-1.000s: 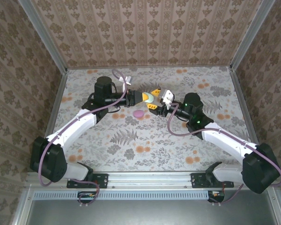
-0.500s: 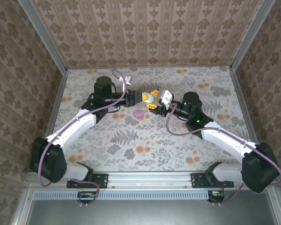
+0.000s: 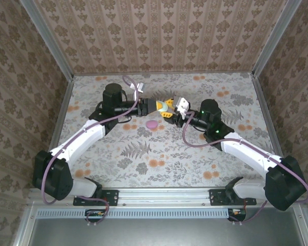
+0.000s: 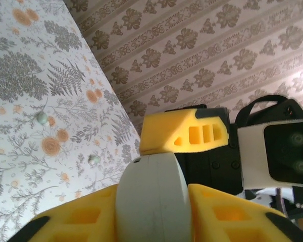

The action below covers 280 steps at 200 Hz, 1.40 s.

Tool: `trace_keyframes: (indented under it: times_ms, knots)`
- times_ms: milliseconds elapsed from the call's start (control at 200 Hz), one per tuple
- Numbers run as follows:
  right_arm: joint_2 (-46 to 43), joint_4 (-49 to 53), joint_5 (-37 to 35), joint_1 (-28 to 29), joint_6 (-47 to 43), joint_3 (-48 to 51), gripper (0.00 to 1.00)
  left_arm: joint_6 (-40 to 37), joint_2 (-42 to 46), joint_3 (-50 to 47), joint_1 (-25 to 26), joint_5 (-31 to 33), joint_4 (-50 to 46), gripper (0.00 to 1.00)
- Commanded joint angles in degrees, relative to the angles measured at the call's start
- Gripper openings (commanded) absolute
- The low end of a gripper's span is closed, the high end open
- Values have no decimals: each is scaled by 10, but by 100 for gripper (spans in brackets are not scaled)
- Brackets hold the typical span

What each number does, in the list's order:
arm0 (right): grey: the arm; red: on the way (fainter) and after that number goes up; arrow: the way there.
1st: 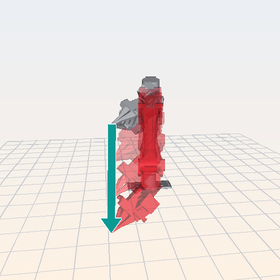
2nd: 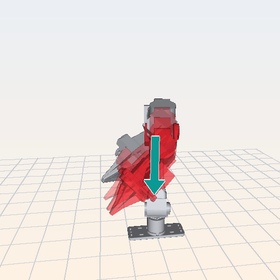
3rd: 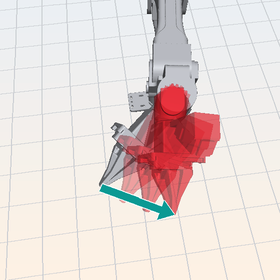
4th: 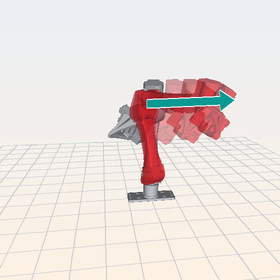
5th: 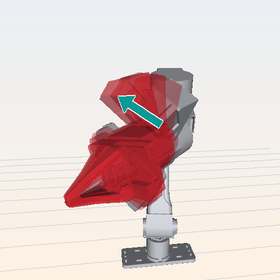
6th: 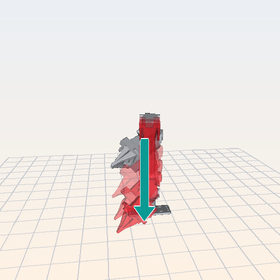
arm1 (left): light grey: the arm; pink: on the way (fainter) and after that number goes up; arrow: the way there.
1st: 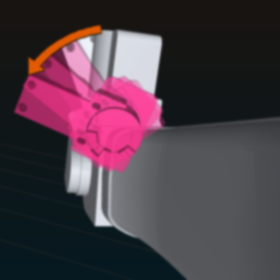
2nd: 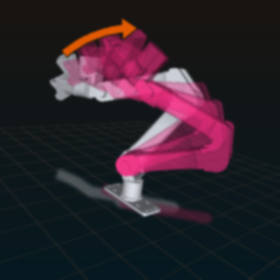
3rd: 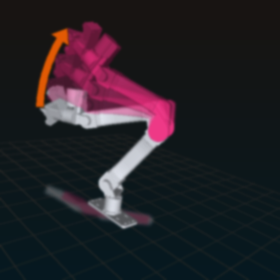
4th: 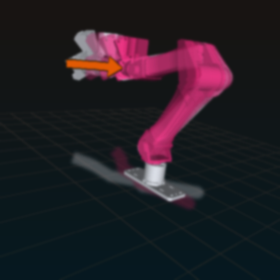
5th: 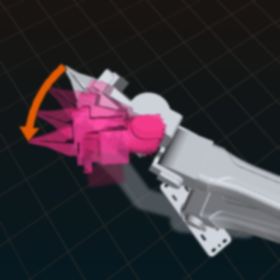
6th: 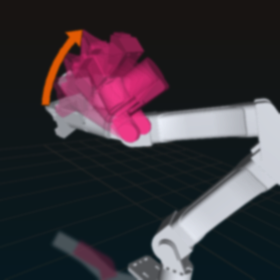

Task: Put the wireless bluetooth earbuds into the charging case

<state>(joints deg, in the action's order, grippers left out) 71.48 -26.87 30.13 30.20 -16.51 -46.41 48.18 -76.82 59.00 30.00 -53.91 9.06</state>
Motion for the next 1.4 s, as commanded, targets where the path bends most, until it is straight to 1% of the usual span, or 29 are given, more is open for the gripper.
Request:
trace_keyframes:
  times_ms: [0,115,190,225,285,345,405,530,690,790,1020,1210,1395]
  knots:
    - [1,26,52,-10,37,-28,37,-83,49,13,3,34,-27,66]
    - [2,46,109,-27,79,-42,36,-199,104,-12,3,100,-38,70]
    - [5,72,149,-39,101,-56,36,-286,146,-53,2,130,-9,71]
    - [8,81,170,-45,110,-63,36,-326,164,-78,2,134,16,72]
    - [13,87,204,-54,130,-73,36,-390,186,-113,3,131,48,70]
    - [17,86,234,-62,148,-79,36,-436,196,-125,2,131,44,69]
    - [21,86,263,-66,159,-86,35,-459,195,-122,0,118,27,69]
    - [20,82,290,-69,165,-91,35,-469,171,-105,1,62,15,68]
    - [22,91,304,-69,164,-102,36,-468,157,-108,8,34,50,69]
    - [26,97,311,-69,161,-108,36,-474,150,-101,12,16,55,69]
    - [31,115,315,-69,144,-119,37,-474,126,-80,16,12,53,68]
    - [32,126,312,-68,130,-120,37,-463,116,-74,21,13,62,64]
    - [32,126,306,-68,125,-119,37,-459,114,-72,24,13,64,63]
